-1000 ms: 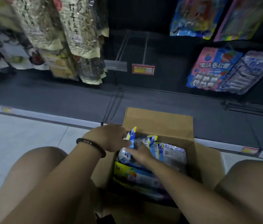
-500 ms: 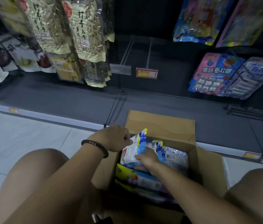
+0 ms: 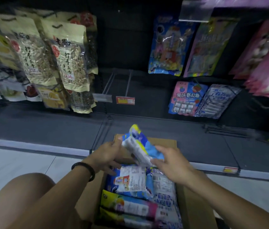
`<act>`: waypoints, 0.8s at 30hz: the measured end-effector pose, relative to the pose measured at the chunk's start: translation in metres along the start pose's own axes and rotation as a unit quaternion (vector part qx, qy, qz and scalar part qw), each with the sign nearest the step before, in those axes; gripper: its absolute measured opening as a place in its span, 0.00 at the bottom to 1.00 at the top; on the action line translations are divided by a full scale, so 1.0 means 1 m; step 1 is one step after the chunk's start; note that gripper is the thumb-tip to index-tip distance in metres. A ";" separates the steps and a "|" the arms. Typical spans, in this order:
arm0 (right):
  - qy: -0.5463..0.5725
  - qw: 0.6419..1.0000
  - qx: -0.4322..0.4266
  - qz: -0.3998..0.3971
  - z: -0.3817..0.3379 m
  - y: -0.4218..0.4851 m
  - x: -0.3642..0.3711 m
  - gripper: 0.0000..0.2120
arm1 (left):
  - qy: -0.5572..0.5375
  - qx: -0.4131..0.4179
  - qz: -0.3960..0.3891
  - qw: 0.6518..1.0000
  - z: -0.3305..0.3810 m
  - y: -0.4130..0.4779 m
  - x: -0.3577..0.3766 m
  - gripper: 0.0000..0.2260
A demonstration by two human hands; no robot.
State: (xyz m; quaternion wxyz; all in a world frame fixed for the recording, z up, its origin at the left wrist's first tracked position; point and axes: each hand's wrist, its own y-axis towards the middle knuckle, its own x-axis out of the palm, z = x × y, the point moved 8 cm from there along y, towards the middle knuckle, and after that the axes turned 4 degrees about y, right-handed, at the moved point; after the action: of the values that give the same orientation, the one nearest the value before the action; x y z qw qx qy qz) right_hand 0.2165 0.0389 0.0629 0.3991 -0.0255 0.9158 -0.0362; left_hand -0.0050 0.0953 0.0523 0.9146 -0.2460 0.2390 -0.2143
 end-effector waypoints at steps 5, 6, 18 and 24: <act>-0.210 0.943 -0.225 0.127 -0.010 -0.042 0.014 0.37 | -0.233 -0.004 -0.098 0.968 0.025 -0.003 0.048 0.24; -0.201 0.945 -0.218 0.137 -0.004 -0.041 0.012 0.40 | -0.239 0.001 -0.089 0.967 0.028 -0.001 0.049 0.19; 0.239 0.955 0.016 0.176 0.058 -0.034 -0.071 0.25 | -0.189 0.126 -0.129 0.965 0.055 0.000 0.074 0.19; 0.405 0.892 -0.002 0.201 0.042 -0.020 -0.076 0.23 | -0.193 0.225 -0.147 0.944 0.079 -0.009 0.084 0.24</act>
State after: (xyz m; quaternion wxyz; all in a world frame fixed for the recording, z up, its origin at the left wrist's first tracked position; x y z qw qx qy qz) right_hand 0.2993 0.0225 0.0913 -0.0074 0.1752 0.9837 0.0398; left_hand 0.1028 0.0732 0.0897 0.9332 -0.1027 -0.0353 -0.3425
